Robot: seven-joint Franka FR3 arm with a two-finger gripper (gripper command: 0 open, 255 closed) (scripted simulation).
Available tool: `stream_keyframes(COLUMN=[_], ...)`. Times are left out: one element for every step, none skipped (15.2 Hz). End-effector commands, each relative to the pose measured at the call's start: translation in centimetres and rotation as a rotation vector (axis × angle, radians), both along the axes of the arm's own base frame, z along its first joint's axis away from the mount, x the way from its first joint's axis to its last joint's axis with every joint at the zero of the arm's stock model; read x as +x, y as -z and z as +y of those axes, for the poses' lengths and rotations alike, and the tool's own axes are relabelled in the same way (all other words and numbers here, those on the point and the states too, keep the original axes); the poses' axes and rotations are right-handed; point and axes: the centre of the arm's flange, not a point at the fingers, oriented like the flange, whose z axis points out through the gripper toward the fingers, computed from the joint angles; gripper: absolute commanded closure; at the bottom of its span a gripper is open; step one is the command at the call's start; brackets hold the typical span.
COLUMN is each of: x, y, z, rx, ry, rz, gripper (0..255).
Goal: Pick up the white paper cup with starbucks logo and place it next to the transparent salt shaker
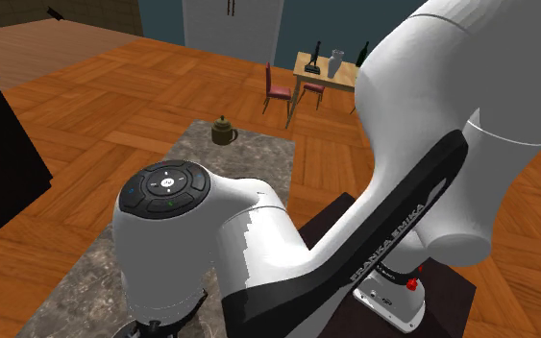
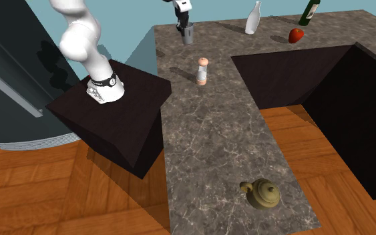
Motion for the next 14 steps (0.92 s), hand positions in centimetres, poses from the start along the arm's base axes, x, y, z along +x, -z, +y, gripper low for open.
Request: stream_keyframes(x=[0.1,0.1,0.1,0.1,0.1,0.1,0.1,0.1,0.1,0.1,0.1,0.1,0.1,0.1], y=[1.1,1.6,2.1,2.6,3.2,3.7,4.2,4.7,5.3,5.8,6.3,6.9,7.4,7.9], z=[0.0,0.0,0.0,0.0,0.0,0.0,0.0,0.0,0.0,0.0,0.0,0.0,0.0,0.0], rx=[0.001,0.001,0.001,0.001,0.001,0.001,0.001,0.001,0.001,0.001,0.001,0.001,0.001,0.001], ry=[0.000,0.000,0.000,0.000,0.000,0.000,0.000,0.000,0.000,0.000,0.000,0.000,0.000,0.000], rz=[0.000,0.000,0.000,0.000,0.000,0.000,0.000,0.000,0.000,0.000,0.000,0.000,0.000,0.000], gripper=[255,255,255,255,255,255,255,255,255,255,255,255,255,255])
